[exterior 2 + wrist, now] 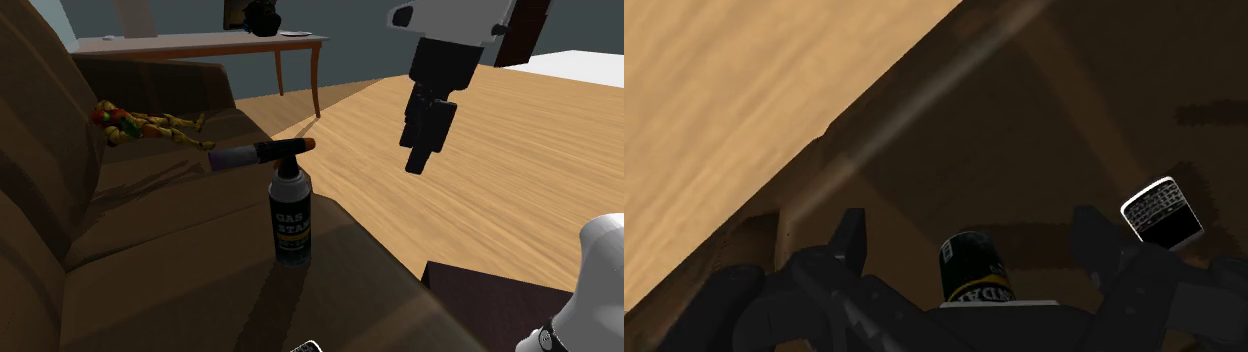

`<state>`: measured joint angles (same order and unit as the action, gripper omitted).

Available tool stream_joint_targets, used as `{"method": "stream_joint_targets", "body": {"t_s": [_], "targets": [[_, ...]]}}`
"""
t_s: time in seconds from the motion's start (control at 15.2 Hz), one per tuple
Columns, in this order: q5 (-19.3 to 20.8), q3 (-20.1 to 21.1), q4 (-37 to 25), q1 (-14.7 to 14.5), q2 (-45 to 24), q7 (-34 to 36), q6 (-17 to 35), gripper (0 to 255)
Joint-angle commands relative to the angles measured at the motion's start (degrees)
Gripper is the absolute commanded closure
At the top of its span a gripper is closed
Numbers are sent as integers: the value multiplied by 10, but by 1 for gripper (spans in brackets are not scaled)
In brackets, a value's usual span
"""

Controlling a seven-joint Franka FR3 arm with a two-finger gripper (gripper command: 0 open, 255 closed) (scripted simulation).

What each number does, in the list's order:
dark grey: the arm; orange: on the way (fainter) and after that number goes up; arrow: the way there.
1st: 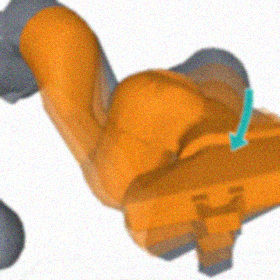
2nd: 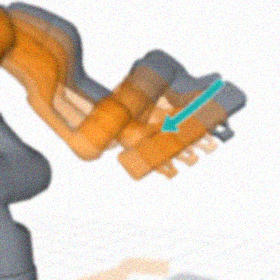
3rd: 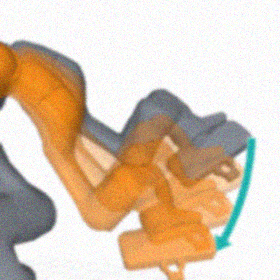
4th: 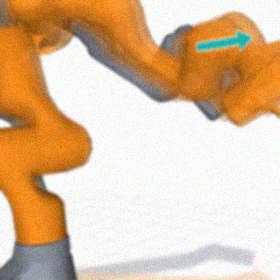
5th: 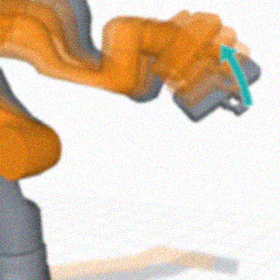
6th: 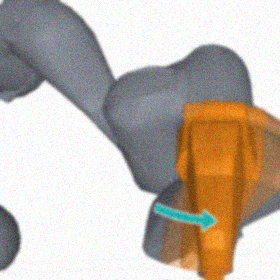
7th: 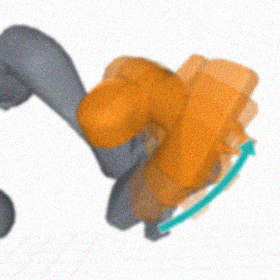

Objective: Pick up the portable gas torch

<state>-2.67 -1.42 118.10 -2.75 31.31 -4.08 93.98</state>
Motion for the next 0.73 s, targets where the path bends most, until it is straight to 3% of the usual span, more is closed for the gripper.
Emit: {"method": "stream_joint_targets", "body": {"t_s": [0.0,0.66], "targets": [[-2,-7,-51,-10,-51,-34,-4,0],[-27,-17,-373,-42,-312,-185,-88,0]]}}
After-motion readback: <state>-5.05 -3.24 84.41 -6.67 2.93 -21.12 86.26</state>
